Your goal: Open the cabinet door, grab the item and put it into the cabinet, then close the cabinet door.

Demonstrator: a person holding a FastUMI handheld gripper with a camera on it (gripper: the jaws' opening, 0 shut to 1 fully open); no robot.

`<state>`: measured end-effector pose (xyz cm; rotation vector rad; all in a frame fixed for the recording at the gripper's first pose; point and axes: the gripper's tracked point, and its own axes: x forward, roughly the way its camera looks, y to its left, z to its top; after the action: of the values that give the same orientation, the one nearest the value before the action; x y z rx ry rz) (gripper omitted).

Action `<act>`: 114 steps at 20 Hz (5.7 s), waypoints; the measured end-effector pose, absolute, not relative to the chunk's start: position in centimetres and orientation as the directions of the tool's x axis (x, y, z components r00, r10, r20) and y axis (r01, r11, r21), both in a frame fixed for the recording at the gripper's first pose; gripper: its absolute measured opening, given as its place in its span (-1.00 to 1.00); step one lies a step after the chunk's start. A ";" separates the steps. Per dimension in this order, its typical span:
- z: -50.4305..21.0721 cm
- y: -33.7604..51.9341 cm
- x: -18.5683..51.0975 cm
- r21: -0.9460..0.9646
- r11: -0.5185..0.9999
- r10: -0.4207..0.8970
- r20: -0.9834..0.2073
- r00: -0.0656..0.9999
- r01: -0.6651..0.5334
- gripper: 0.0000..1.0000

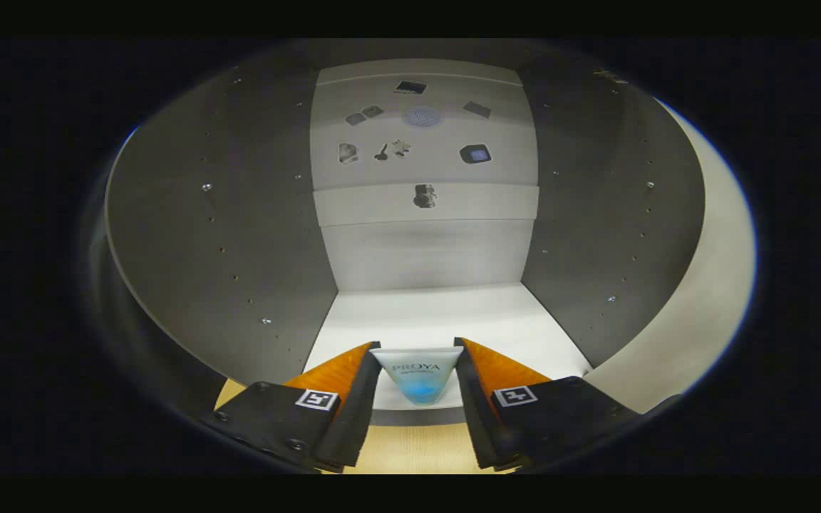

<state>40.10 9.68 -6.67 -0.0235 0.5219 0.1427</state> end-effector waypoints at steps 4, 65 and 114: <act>-7.4 9.6 40.5 0.003 0.992 0.109 -0.500 0.859 -0.124 0.32; -0.2 -24.1 0.9 0.052 0.995 -0.081 -0.083 0.993 0.085 0.98; -8.0 -1.7 9.5 0.099 0.986 0.151 -0.154 0.977 -0.136 0.94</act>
<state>9.52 -1.70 -8.03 0.0886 0.1620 0.1447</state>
